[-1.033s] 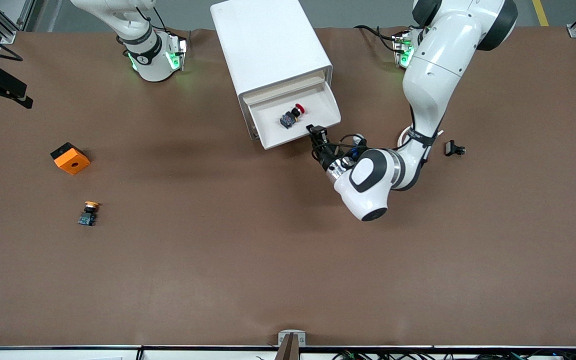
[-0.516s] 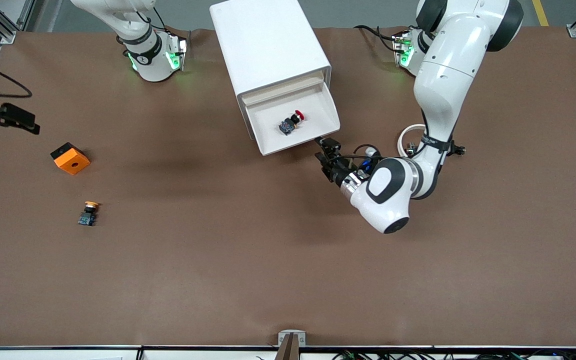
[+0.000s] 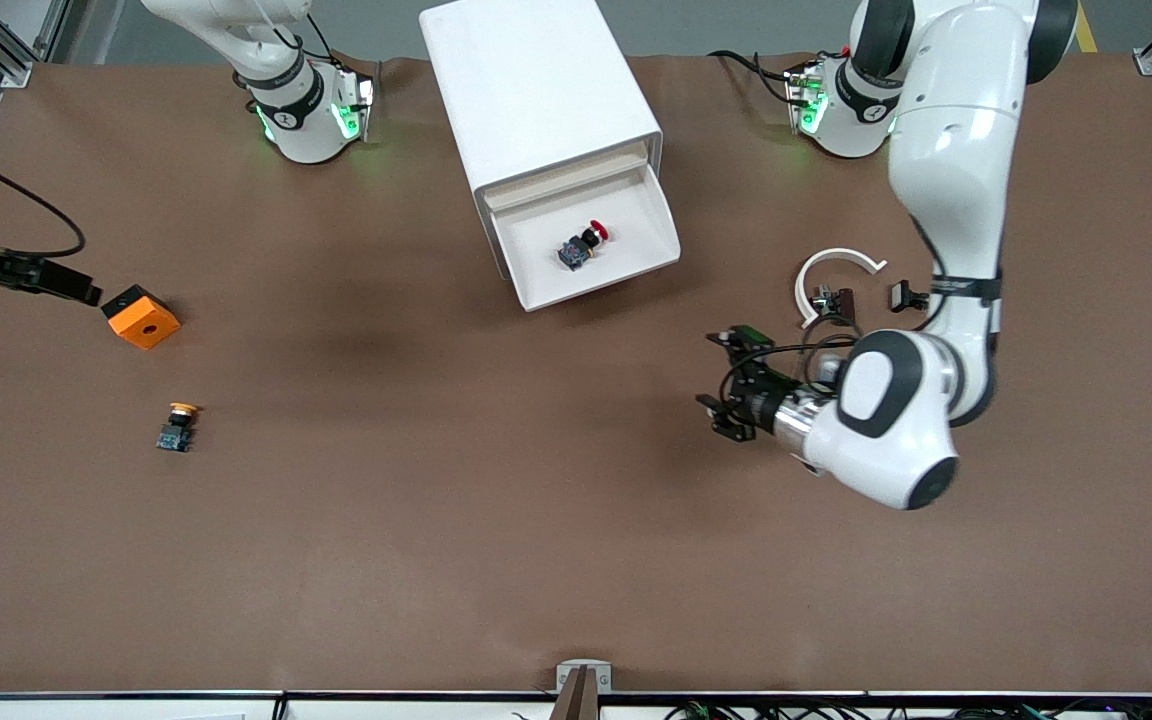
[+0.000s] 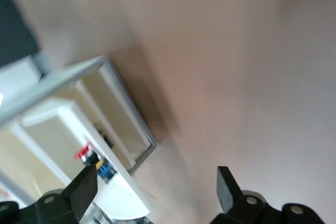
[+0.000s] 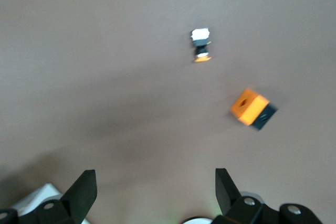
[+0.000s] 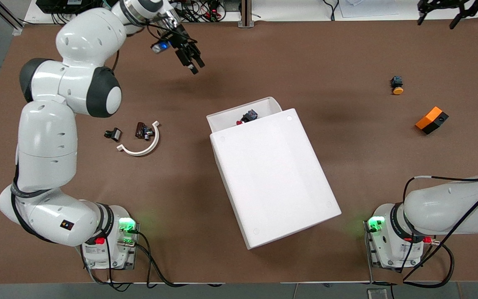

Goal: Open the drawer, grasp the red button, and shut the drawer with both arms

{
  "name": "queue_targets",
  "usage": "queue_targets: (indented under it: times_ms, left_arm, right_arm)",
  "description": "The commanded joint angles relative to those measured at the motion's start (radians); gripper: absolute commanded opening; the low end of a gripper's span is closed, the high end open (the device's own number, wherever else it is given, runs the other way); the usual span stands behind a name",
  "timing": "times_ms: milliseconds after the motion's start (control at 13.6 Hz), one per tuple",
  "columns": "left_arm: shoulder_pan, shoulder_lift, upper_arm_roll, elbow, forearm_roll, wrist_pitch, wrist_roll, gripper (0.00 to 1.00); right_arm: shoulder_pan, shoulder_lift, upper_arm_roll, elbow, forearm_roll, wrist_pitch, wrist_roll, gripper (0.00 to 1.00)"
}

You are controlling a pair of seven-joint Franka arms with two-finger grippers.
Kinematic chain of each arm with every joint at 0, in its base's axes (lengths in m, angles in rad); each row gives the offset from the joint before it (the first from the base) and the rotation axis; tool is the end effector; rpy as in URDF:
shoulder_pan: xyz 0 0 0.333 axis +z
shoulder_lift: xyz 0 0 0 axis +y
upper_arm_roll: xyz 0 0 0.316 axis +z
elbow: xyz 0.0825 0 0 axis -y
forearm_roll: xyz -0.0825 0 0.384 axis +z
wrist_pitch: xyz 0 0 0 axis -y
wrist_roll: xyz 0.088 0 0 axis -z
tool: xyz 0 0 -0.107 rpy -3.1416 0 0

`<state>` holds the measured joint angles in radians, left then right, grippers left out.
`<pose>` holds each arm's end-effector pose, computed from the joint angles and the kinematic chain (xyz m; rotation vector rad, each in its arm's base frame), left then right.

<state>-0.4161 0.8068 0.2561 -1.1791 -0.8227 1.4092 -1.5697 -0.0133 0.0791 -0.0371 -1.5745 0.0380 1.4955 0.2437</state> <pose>0.6617 -0.2464 0.3058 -2.1195 -1.9478 1.2580 0.5663 -0.0235 0.5725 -3.0782 0.4563 0.2506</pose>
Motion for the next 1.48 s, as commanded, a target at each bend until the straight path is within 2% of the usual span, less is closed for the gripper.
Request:
queue_targets:
  times_ms: [0, 148, 369, 590, 811, 1180, 1402]
  left_arm:
    - [-0.009, -0.047, 0.057, -0.011, 0.068, -0.004, 0.245, 1.00]
    - [-0.015, -0.079, 0.106, 0.012, 0.130, 0.000, 0.479, 1.00]
    - [-0.009, -0.156, 0.123, 0.007, 0.346, 0.001, 0.846, 1.00]
    - [-0.020, -0.220, 0.123, 0.006, 0.541, 0.030, 0.994, 1.00]
    - [-0.015, -0.274, 0.114, -0.010, 0.593, 0.057, 1.047, 1.00]
    - [-0.035, -0.429, 0.100, -0.172, 0.631, 0.213, 1.097, 1.00]
    - [-0.078, -0.541, 0.095, -0.353, 0.680, 0.367, 1.096, 1.00]
  right_arm:
    - [0.094, -0.021, 0.000, 0.002, 0.059, -0.032, 0.243, 1.00]
    - [0.214, -0.036, 0.000, 0.002, 0.060, -0.032, 0.462, 1.00]
    - [0.421, -0.032, 0.000, -0.007, 0.060, 0.011, 0.777, 1.00]
    - [0.606, -0.022, 0.000, -0.077, 0.060, 0.165, 1.049, 1.00]
    - [0.722, 0.056, -0.001, -0.081, 0.057, 0.256, 1.190, 1.00]
    - [0.867, 0.240, -0.001, -0.070, 0.059, 0.417, 1.279, 1.00]
    - [0.895, 0.315, -0.001, -0.058, 0.053, 0.453, 1.301, 1.00]
